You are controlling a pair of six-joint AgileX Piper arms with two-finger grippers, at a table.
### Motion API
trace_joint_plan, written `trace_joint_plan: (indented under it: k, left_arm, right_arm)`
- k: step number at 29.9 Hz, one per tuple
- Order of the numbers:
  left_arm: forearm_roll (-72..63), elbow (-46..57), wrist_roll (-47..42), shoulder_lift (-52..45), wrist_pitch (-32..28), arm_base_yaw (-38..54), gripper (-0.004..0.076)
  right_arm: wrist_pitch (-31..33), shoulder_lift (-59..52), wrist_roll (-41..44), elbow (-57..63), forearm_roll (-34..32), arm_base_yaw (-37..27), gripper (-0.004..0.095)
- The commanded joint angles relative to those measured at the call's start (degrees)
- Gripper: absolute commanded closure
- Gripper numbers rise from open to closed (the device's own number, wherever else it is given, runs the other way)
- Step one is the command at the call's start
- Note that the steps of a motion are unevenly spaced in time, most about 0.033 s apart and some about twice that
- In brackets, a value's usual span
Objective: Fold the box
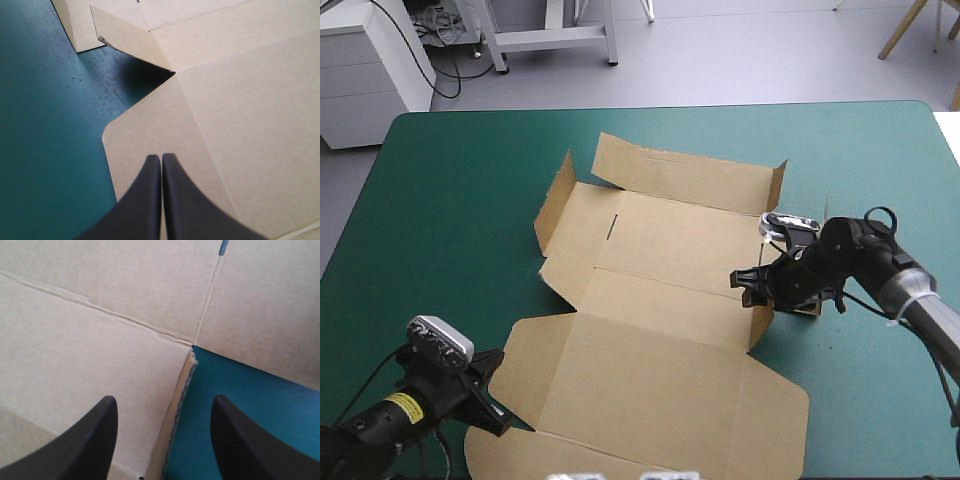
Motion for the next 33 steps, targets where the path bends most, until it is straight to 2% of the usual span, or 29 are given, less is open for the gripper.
trace_joint_plan:
  k: [1, 4, 7, 9, 13, 23, 29, 33]
  left_arm:
    - [-1.2, -1.7, -0.5, 0.5, -3.3, -0.1, 0.0734]
    - [-1.2, -1.7, -0.5, 0.5, -3.3, -0.1, 0.0734]
    - [-1.2, -1.7, -0.5, 0.5, -3.3, -0.1, 0.0734]
    - [-1.2, -1.7, -0.5, 0.5, -3.3, -0.1, 0.0734]
    - [-1.2, -1.7, -0.5, 0.5, -3.3, -0.1, 0.0734]
    - [-1.2, -1.7, -0.5, 0.5, -3.3, -0.1, 0.0734]
    - [-1.4, -1.7, -0.5, 0.5, -3.9, -0.1, 0.0734]
    - [-1.8, -2.2, -0.5, 0.5, -4.3, -0.1, 0.0734]
  right_arm:
    - [-0.8, 1.4, -0.7, -1.7, 1.4, 0.0, 0.0400]
    - [-0.8, 3.2, -0.7, -1.7, 1.4, 0.0, 0.0417]
    - [-0.1, 3.8, -0.7, -1.7, 1.3, 0.0, 0.0479]
    - [0.6, 3.8, -1.1, -1.7, 1.3, 0.0, 0.0588]
    - [1.1, 3.8, -3.2, -1.7, 1.3, 0.0, 0.0922]
    - [0.7, 3.8, -5.6, -1.9, 1.2, 0.0, 0.0927]
    - [1.8, 3.8, -8.6, -6.5, 0.5, 0.0, 0.0927]
    - [4.6, 4.2, -9.3, -12.6, -4.4, 0.0, 0.0927]
